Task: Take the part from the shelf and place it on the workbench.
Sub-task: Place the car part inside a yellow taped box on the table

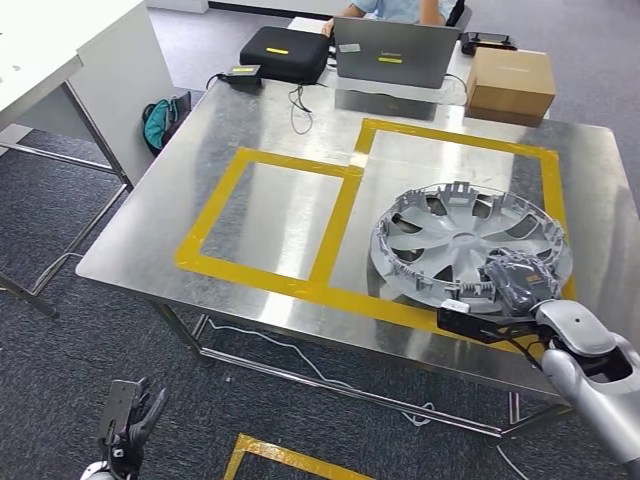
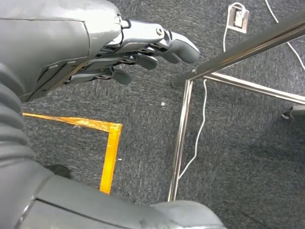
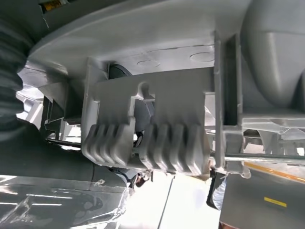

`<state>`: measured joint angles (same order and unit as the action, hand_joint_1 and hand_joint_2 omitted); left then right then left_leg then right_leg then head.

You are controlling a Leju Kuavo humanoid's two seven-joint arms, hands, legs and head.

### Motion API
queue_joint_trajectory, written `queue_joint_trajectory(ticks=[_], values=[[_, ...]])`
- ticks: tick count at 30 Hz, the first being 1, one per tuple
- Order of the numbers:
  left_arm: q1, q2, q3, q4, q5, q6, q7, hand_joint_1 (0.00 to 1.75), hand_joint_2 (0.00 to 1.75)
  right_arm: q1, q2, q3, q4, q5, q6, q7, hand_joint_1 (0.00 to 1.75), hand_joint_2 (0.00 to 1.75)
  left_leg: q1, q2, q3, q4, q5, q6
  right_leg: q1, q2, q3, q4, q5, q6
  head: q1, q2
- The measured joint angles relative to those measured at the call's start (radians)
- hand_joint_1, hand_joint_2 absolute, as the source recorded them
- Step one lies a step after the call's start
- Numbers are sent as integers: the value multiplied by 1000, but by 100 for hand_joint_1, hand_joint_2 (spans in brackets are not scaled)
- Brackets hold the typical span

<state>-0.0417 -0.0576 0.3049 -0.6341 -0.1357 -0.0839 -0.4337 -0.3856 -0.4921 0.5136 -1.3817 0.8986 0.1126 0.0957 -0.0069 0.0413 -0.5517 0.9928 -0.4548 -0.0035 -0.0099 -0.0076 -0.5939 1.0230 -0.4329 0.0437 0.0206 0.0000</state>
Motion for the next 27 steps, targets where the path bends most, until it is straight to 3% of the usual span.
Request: queue_joint_trajectory(ticks=[6,10,18,23,27], values=[[14,-1,19,-14,-7,-3,1,0,0,14,15,-44,0,-114,14,27,0,175,0,0,0,0,0,0,0,0,0,0,0,0,0,0],[31,-6,40,-37,-18,-9,6,0,0,39,37,-78,-9,-104,-33,78,0,0,0,0,-1,0,0,0,0,0,0,0,0,0,0,0],[56,-19,71,-75,-31,-19,21,0,0,78,63,-111,-25,-69,-63,111,0,0,0,-1,-2,0,0,0,0,-1,-1,0,0,0,0,0],[65,-30,90,-101,-51,-25,40,0,0,89,65,-107,-25,98,-104,130,0,0,0,0,-3,0,0,0,0,-1,-3,0,0,0,0,0],[69,-41,104,-119,-65,-29,47,0,0,89,66,-107,-25,161,-106,129,0,0,0,0,-4,0,0,0,0,-1,-3,0,0,0,0,0]])
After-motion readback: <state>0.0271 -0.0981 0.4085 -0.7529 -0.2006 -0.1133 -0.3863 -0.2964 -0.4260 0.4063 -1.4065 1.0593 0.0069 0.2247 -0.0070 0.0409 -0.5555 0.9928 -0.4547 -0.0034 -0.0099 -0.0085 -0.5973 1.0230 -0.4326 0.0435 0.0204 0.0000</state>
